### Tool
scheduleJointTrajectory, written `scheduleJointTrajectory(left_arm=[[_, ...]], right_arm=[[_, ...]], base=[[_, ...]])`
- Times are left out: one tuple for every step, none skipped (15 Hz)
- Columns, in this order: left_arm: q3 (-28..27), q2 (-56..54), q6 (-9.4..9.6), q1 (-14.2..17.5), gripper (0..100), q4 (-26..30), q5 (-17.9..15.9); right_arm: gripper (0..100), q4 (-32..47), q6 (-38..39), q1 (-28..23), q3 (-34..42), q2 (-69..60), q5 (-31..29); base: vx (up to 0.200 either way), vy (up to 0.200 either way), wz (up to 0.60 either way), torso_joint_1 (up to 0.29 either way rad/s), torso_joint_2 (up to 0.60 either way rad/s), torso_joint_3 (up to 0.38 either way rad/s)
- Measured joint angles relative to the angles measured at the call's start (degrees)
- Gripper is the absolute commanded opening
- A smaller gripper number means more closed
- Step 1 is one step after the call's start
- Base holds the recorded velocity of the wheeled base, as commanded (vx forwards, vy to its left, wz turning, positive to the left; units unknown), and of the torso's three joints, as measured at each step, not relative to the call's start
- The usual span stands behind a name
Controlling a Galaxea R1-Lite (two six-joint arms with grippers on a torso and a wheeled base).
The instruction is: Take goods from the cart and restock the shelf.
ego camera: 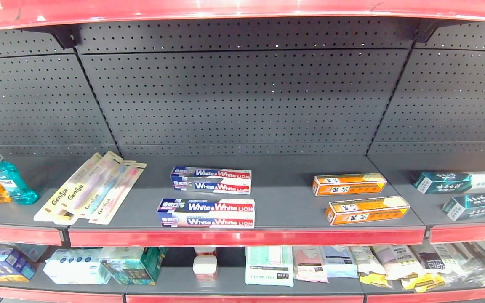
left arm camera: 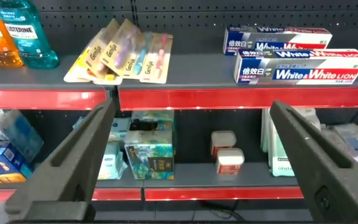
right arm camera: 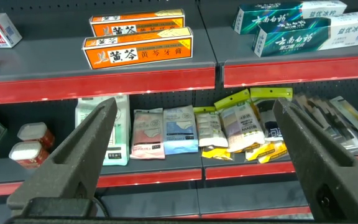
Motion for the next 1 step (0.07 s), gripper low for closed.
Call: scheduleJointTrajectory(left_arm=[[0.00, 0.02, 0.01, 0.00, 100, -0.02, 0.00]], right_arm=[[100, 0.00, -0.07, 0.00, 0.02, 0.00, 0.00]], base=[[0.000, 0.000, 0.00, 0.000, 0.00, 0.000]])
